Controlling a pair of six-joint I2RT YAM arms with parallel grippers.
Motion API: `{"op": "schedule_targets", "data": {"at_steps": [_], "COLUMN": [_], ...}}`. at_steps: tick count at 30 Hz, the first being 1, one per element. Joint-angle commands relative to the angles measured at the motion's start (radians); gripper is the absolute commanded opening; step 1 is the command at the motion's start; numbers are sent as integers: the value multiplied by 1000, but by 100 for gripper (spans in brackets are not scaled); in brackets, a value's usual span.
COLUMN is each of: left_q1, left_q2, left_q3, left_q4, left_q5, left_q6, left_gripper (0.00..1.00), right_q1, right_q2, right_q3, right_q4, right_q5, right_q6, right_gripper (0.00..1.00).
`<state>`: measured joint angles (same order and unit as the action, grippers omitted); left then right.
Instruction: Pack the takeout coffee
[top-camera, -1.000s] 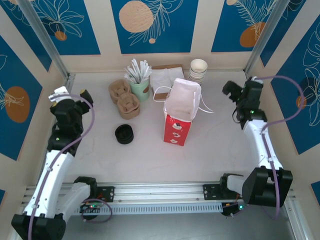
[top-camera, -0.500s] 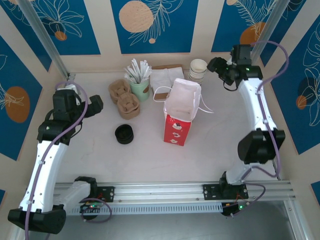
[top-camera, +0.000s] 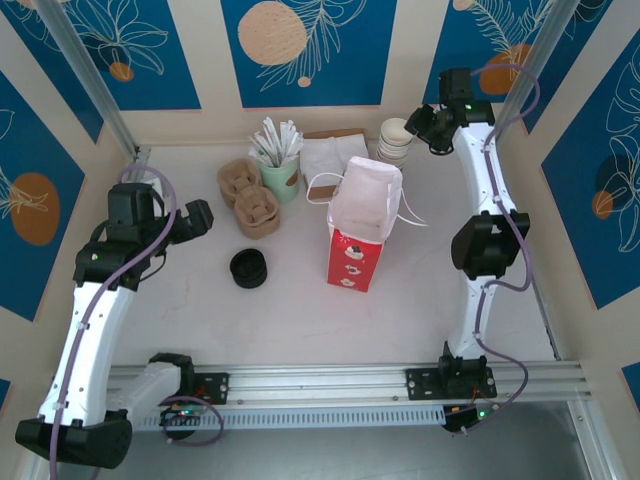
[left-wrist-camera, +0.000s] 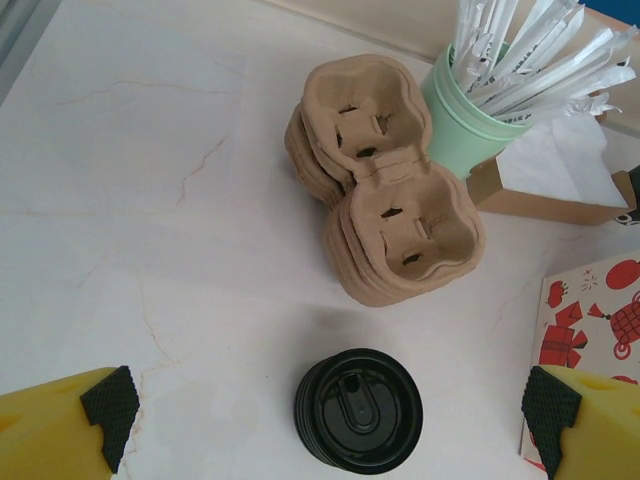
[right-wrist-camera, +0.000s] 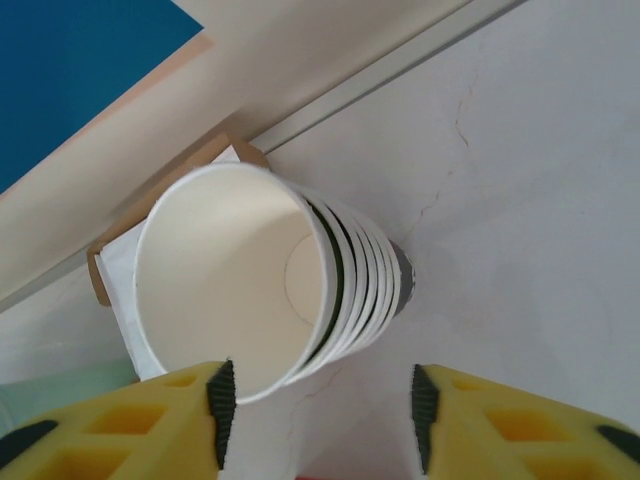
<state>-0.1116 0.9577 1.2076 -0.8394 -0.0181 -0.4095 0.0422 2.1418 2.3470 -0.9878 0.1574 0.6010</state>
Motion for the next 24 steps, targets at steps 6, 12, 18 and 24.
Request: {"op": "schedule_targets", "data": {"at_steps": [6, 12, 18, 24], "left_q1": [3, 4, 3, 3], "left_q2": [-10, -11, -10, -5], "left_q3": [26, 26, 31, 34], "left_q4": [-18, -26, -33, -35], "left_q5": [1, -8, -20, -29], "left_q6": [13, 15, 18, 20], "left_gripper": [100, 100, 100, 100], "right_q1": [8, 10, 12, 12], "right_q2": [77, 106, 130, 144], "right_q3": [111, 124, 132, 138], "right_q4": [-45, -36, -30, -25], "right_q5": [-1, 5, -1, -3], "right_q6": [-20, -27, -38, -40], "right_gripper": [44, 42, 35, 28]}}
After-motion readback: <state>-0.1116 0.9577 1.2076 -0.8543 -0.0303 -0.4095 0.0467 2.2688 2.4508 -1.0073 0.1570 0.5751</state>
